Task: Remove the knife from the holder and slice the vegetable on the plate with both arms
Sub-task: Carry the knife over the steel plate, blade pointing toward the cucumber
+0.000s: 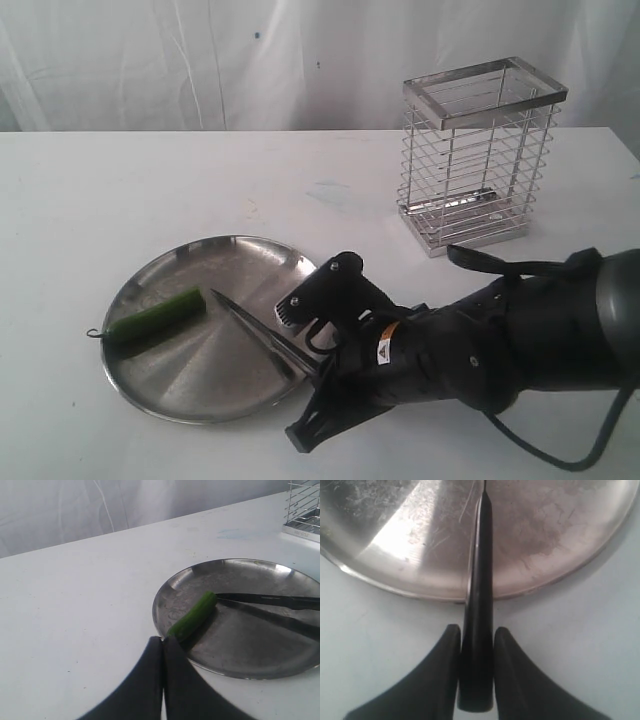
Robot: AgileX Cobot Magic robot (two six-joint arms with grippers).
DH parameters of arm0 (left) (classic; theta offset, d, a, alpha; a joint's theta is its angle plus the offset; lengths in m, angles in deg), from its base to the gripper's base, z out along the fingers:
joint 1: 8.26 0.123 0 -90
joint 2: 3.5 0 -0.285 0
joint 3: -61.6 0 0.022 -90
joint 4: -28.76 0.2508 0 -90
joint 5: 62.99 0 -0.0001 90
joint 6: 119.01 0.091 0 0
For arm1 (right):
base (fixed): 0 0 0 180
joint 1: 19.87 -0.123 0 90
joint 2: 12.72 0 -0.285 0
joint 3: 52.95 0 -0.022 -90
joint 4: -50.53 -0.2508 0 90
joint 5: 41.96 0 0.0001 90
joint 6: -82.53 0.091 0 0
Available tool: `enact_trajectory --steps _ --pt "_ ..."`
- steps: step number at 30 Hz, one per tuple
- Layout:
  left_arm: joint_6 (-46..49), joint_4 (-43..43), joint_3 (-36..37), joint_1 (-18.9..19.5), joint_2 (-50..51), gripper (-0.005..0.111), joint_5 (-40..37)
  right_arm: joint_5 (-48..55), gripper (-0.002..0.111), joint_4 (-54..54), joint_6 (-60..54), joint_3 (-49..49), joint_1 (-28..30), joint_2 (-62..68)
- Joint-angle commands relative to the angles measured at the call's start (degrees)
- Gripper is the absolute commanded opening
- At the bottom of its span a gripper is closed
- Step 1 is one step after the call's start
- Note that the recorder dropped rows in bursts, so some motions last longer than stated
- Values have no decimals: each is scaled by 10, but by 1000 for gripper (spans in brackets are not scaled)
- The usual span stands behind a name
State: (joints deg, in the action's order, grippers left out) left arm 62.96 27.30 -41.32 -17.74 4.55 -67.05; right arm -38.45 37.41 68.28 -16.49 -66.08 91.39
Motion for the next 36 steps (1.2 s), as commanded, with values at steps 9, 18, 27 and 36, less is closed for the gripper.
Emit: enact_trajectory --steps 9,18,27,36 --pt "-4 2 1 1 -3 0 -2 76 0 12 -6 -34 -1 3" --pt "-4 2 1 1 -3 0 -2 131 0 13 -6 -49 0 12" --pt "-4 2 1 1 -3 0 -2 161 0 13 -6 -55 0 12" --pt "-4 2 1 1 -3 0 -2 178 0 12 -6 -55 0 12"
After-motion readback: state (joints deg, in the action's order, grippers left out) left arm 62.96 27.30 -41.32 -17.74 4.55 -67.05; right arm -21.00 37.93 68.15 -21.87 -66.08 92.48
